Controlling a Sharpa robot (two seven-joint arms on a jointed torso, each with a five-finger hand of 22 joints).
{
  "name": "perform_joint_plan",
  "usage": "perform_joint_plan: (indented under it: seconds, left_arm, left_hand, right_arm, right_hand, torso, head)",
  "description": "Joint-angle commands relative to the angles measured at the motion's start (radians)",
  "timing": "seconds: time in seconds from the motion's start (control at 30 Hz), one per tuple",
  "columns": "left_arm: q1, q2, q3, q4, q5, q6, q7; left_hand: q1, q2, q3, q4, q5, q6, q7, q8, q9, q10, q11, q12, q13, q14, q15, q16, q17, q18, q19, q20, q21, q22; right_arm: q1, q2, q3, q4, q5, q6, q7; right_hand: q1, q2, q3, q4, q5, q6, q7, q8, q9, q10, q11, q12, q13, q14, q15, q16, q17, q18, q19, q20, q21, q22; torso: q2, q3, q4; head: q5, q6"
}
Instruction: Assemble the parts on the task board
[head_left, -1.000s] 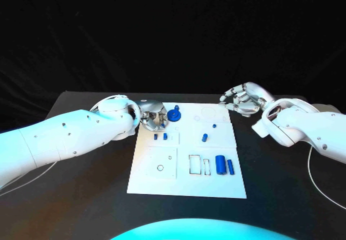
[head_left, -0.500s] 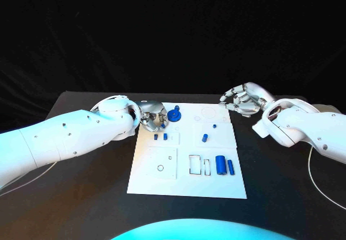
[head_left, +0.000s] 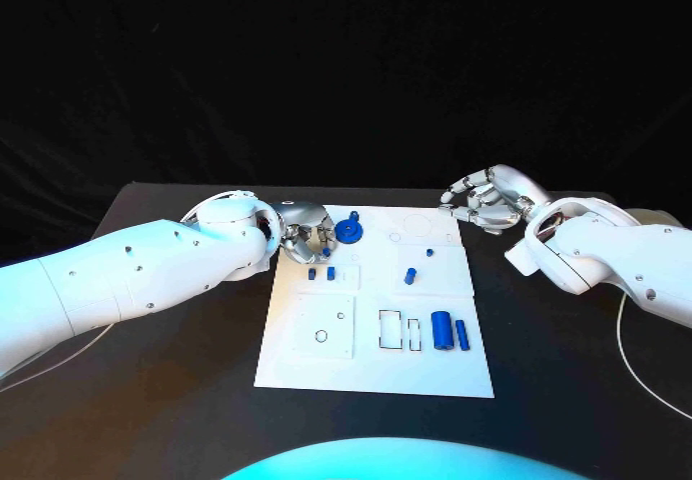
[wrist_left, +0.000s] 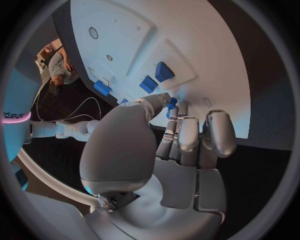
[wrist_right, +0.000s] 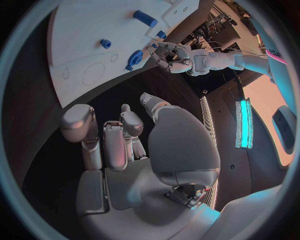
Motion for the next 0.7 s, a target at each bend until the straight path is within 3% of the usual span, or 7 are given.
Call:
perform_joint_plan:
  seconds: [0.03, 0.17, 0.27, 0.37, 0.5, 0.57, 0.7]
  left_arm:
    - [0.000, -0.001, 0.000, 0.002, 0.007, -0.002, 0.004]
    - [0.000, -0.008, 0.000, 0.004, 0.031, -0.022, 0.010]
    - [0.000, -0.021, 0.001, 0.009, 0.072, -0.045, 0.022]
    - [0.001, -0.038, 0.002, 0.014, 0.131, -0.068, 0.040]
    - [0.002, -0.068, 0.015, 0.019, 0.261, -0.083, 0.063]
    - [0.004, -0.084, 0.021, 0.019, 0.341, -0.085, 0.076]
    - [0.011, -0.115, 0.026, 0.019, 0.475, -0.090, 0.118]
  left_hand:
    - [-0.010, -0.001, -0.002, -0.007, -0.003, -0.020, 0.000, -0.011, -0.003, -0.018, 0.003, -0.008, -0.002, -0.011, 0.000, -0.008, -0.014, 0.008, -0.016, 0.000, -0.019, -0.017]
    - [-0.008, 0.001, -0.016, -0.011, -0.003, -0.057, -0.014, -0.028, -0.004, -0.065, 0.012, -0.015, -0.005, -0.027, 0.006, -0.021, -0.050, 0.018, -0.038, 0.006, -0.063, -0.061]
    - [-0.008, 0.006, -0.048, -0.008, -0.002, -0.073, -0.015, -0.032, 0.000, -0.119, 0.019, -0.014, -0.007, -0.050, 0.013, -0.041, -0.101, 0.030, -0.062, 0.012, -0.117, -0.114]
    - [-0.001, 0.022, -0.139, 0.014, 0.005, -0.078, -0.020, -0.031, 0.006, -0.162, 0.024, 0.004, -0.009, -0.074, 0.016, -0.063, -0.161, 0.040, -0.082, 0.016, -0.175, -0.172]
    - [0.062, 0.056, -0.280, 0.075, 0.009, -0.082, -0.013, -0.036, 0.009, -0.217, 0.031, 0.028, -0.025, -0.149, 0.022, -0.148, -0.336, 0.068, -0.134, 0.020, -0.334, -0.327]
    - [0.072, 0.060, -0.289, 0.085, 0.009, -0.079, -0.010, -0.035, 0.010, -0.218, 0.030, 0.034, -0.027, -0.153, 0.022, -0.153, -0.350, 0.070, -0.134, 0.020, -0.345, -0.338]
    - [0.099, 0.065, -0.303, 0.110, 0.010, -0.067, 0.000, -0.033, 0.010, -0.219, 0.030, 0.050, -0.033, -0.217, 0.022, -0.216, -0.466, 0.084, -0.169, 0.020, -0.436, -0.424]
  right_arm:
    - [-0.001, 0.001, 0.000, -0.001, -0.007, 0.003, 0.007]
    - [-0.001, 0.001, 0.000, -0.004, -0.010, 0.006, 0.006]
    - [-0.001, 0.001, 0.000, -0.008, -0.018, 0.013, 0.005]
    - [-0.001, -0.001, 0.000, -0.011, -0.049, 0.023, 0.004]
    - [-0.001, -0.004, 0.000, -0.010, -0.127, 0.047, -0.004]
    - [-0.001, -0.006, 0.000, -0.009, -0.189, 0.062, -0.013]
    - [-0.001, -0.009, 0.000, 0.003, -0.345, 0.089, -0.040]
  right_hand:
    - [0.011, 0.000, 0.005, 0.001, 0.005, -0.009, -0.001, 0.003, -0.002, -0.002, 0.001, -0.010, -0.007, 0.018, 0.005, -0.007, 0.013, 0.019, -0.006, 0.000, -0.013, -0.011]
    - [0.018, -0.003, 0.009, -0.003, 0.004, -0.016, 0.002, 0.001, -0.003, -0.043, 0.005, -0.081, -0.060, 0.001, 0.008, -0.040, -0.020, 0.030, -0.029, 0.002, -0.070, -0.064]
    - [0.029, -0.005, 0.022, -0.008, 0.000, -0.018, 0.006, 0.002, -0.004, -0.171, 0.008, -0.323, -0.249, -0.013, 0.011, -0.065, -0.043, 0.039, -0.051, 0.005, -0.124, -0.113]
    - [0.045, -0.012, 0.054, -0.014, -0.011, -0.020, 0.014, -0.002, -0.007, -0.260, 0.017, -0.475, -0.358, -0.018, 0.017, -0.078, -0.055, 0.043, -0.055, 0.009, -0.152, -0.135]
    - [0.071, -0.037, 0.109, -0.034, -0.026, -0.011, 0.025, -0.015, -0.016, -0.270, 0.033, -0.660, -0.535, -0.010, 0.028, -0.076, -0.051, 0.040, -0.037, 0.018, -0.146, -0.124]
    - [0.088, -0.040, 0.138, -0.051, -0.026, -0.004, 0.029, -0.025, -0.022, -0.255, 0.037, -0.715, -0.598, 0.001, 0.030, -0.063, -0.039, 0.037, -0.023, 0.019, -0.127, -0.105]
    - [0.123, -0.037, 0.193, -0.095, -0.033, 0.029, 0.026, -0.032, -0.027, -0.237, 0.035, -0.787, -0.679, 0.020, 0.029, -0.032, -0.008, 0.024, 0.007, 0.018, -0.060, -0.039]
  torso:
    - [0.000, -0.0005, -0.0007]
    - [-0.001, -0.0005, -0.0009]
    - [-0.001, -0.0004, -0.0011]
    - [-0.001, -0.0003, -0.0001]
    - [0.000, 0.0005, -0.0005]
    - [0.000, 0.0000, -0.0004]
    - [-0.002, 0.0005, -0.0016]
  head:
    - [0.001, 0.000]
    - [0.000, 0.000]
    - [-0.001, 0.001]
    - [-0.003, 0.004]
    - [-0.004, 0.006]
    - [-0.004, 0.008]
    - [-0.004, 0.008]
